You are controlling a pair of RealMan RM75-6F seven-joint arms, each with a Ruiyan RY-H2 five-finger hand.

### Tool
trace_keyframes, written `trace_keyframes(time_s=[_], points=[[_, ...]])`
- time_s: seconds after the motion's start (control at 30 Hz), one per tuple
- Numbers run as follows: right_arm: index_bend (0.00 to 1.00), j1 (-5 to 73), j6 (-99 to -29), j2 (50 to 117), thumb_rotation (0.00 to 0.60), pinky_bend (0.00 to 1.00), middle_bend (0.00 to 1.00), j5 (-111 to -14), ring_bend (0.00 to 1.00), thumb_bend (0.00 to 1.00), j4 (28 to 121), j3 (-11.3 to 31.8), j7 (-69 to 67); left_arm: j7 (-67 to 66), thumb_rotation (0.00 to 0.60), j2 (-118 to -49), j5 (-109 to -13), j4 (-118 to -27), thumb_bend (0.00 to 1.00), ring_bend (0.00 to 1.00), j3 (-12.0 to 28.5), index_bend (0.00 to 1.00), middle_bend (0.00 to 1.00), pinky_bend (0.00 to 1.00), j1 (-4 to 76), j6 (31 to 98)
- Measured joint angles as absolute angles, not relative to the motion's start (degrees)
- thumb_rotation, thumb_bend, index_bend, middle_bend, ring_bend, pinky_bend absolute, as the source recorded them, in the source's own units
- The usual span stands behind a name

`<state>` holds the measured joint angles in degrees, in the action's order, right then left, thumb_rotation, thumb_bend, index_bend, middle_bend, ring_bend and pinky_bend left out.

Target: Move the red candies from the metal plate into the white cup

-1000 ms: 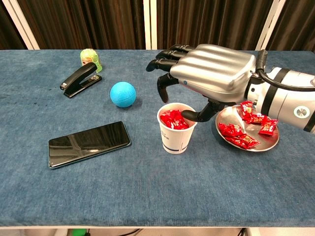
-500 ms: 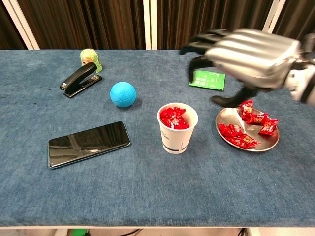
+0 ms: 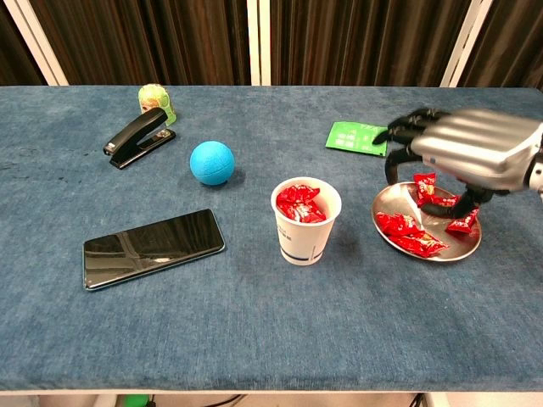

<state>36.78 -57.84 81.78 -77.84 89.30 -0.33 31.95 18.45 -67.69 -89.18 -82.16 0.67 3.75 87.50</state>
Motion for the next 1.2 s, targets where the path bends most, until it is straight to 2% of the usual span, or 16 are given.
trace_keyframes(time_s=[0.4,1.2], points=[[0.39,36.2,-56.0,83.5,0.6,0.0,0.06,-78.1,0.0,0.34,86.9,-1.3,31.1,18.1,0.6,-67.8,-89.2,-82.3,0.04,0.11,0.6,0.16,0.13,0.23,3.9,87.2],[0.47,35.8,-55.1,84.4,0.6,0.0,0.06,-76.1,0.0,0.35,85.4,-0.4,33.7,18.5,0.6,-67.7,-89.1,-82.0,0.04,0.11,0.6,0.16,0.13,0.23,4.0,87.0]])
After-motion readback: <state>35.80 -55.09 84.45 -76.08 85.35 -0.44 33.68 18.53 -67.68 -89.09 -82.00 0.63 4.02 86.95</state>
